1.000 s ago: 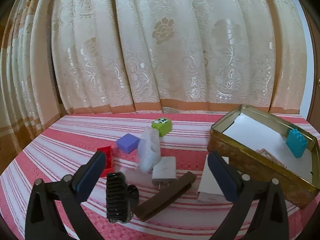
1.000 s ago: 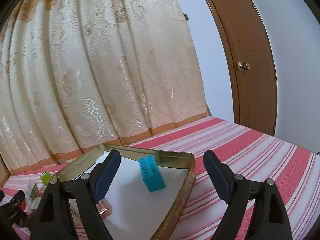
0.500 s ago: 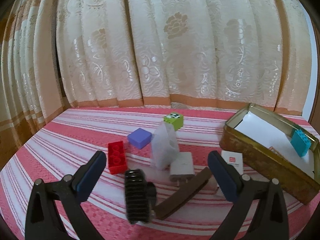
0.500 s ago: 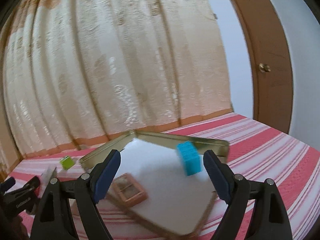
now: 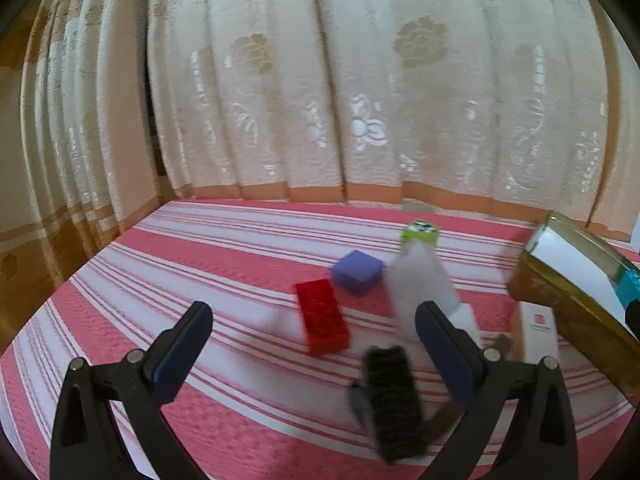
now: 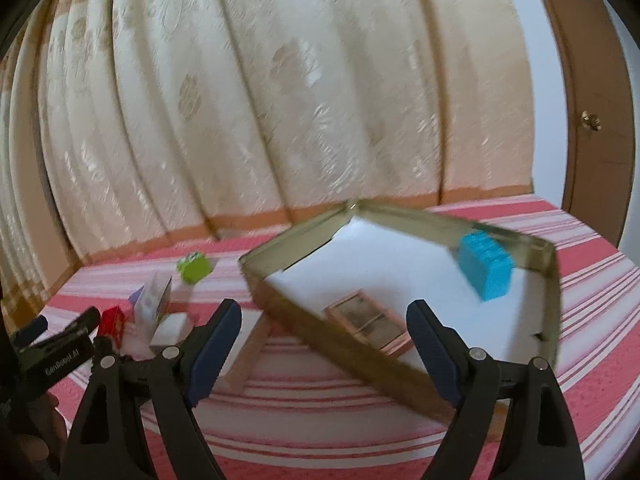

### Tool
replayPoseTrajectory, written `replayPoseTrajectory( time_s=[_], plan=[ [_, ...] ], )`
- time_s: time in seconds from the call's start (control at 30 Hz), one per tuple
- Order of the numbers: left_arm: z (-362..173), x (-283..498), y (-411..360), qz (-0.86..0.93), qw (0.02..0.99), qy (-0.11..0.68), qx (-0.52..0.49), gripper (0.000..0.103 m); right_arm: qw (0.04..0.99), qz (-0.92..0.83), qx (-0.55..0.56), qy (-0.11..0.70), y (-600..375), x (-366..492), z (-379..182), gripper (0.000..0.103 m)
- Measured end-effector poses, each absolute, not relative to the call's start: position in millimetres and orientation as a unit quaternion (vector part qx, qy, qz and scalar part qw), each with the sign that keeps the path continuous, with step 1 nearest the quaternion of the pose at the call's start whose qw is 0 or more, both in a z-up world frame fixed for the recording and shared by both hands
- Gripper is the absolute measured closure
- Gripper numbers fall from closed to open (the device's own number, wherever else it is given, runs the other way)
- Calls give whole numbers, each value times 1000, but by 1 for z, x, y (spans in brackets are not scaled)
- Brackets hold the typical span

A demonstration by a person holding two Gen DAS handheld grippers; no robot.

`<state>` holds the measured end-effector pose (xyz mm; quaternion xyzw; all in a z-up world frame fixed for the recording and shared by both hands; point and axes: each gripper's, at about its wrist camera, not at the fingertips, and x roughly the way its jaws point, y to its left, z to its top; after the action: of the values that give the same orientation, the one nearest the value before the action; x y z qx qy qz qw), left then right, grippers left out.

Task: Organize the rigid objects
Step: 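Withdraw both tools from the tin back toward the remaining objects, then grasp the black brush with the left tool while the right tool grasps the white logo box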

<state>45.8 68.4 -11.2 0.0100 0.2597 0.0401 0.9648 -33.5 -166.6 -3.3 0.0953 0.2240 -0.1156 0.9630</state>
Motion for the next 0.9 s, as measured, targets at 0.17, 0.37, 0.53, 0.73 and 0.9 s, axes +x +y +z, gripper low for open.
replayPoseTrajectory(
  time_s=[0.17, 0.37, 0.53, 0.73, 0.9],
  plan=[
    [-10, 49, 88, 47, 964, 261, 0, 0, 958, -85, 73, 264, -143, -14, -11, 34],
    [-10, 49, 92, 35, 963, 268, -10, 0, 945, -62, 77, 311, -127, 12, -23, 42],
    [-12, 48, 73, -12, 961, 278, 10, 1, 935, -51, 80, 343, -117, 31, -32, 42],
    [-22, 51, 48, -35, 948, 308, 67, 1, 925, -69, 81, 366, -114, 42, -39, 42],
    [-32, 63, 57, -26, 934, 355, 43, 2, 925, -79, 65, 365, -108, 45, -37, 42]
  ],
)
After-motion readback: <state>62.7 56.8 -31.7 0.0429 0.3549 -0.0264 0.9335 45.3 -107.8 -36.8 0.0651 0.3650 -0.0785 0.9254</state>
